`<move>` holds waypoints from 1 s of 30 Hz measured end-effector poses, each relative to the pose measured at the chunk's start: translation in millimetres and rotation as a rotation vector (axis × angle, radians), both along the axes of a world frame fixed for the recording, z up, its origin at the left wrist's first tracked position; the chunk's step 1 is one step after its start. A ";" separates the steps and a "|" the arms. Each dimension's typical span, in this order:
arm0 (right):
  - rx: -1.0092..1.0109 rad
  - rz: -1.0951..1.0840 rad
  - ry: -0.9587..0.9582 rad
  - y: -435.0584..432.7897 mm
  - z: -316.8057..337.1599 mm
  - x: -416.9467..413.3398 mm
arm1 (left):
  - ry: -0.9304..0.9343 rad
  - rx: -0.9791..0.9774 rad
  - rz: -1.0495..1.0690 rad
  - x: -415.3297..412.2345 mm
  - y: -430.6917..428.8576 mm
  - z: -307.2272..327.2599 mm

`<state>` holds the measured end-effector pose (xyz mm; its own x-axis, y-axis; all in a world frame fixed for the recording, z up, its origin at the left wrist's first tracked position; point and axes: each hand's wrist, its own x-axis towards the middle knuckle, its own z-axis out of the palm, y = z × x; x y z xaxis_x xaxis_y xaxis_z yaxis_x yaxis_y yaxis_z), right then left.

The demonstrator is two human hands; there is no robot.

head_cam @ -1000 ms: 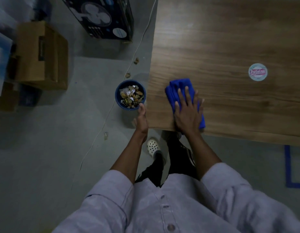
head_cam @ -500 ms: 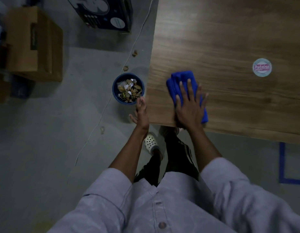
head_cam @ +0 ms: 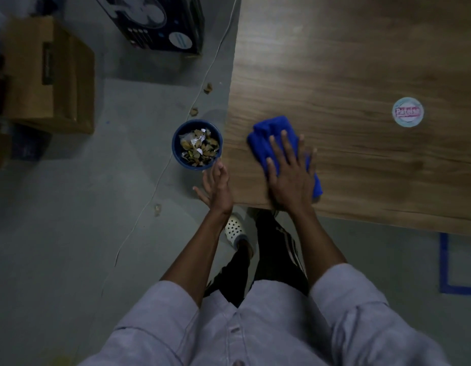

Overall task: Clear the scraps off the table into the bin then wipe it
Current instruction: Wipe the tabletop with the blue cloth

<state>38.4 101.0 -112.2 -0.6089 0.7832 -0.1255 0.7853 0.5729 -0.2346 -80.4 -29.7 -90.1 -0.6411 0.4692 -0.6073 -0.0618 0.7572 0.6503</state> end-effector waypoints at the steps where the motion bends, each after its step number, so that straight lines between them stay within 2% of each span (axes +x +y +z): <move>1: 0.004 -0.087 -0.003 13.4 -0.6 -9.7 | 0.026 -0.023 -0.029 -0.9 -1.3 -1.8; 3: -0.002 -0.249 0.030 32.7 1.1 -46.6 | -0.009 -0.022 0.010 -0.1 1.1 -2.6; 5: -0.025 -0.304 0.054 38.3 1.2 -88.0 | -0.068 0.023 0.123 3.5 5.9 -4.0; 6: -0.039 -0.261 0.055 35.5 0.5 -104.4 | -0.050 0.007 0.121 4.8 7.8 -4.9; 8: -0.051 -0.043 0.069 17.5 0.0 -118.6 | 0.035 -0.067 0.036 8.3 7.4 -6.9; 10: -0.027 0.194 0.072 -6.6 -0.4 -103.5 | 0.069 -0.057 0.028 9.3 5.2 -10.5; 12: -0.009 0.270 0.069 -10.5 -0.1 -71.7 | 0.093 -0.122 0.000 9.4 7.9 -12.8; 14: -0.017 0.175 0.050 4.4 0.0 -39.0 | 0.090 -0.240 -0.029 7.3 13.2 -10.8; 17: 0.008 -0.087 -0.005 46.3 -3.7 -26.9 | 0.151 -0.289 -0.046 -1.9 27.6 -5.8; 20: 0.015 -0.290 0.028 80.3 -3.8 -71.0 | 0.281 -0.115 0.024 -20.9 51.1 -1.6; 22: 0.001 -0.307 0.047 92.2 -3.1 -112.6 | 0.308 0.038 0.062 -33.2 71.4 -2.6; 25: -0.001 -0.071 0.051 86.6 -4.6 -149.7 | 0.230 0.176 0.149 -49.4 109.9 -5.2; 28: 0.016 0.219 0.044 65.3 -3.3 -128.3 | 0.231 0.210 0.315 -67.6 148.5 -5.2; 30: -0.004 0.201 0.051 62.9 -3.3 -96.8 | 0.227 0.205 0.411 -76.3 168.3 -6.8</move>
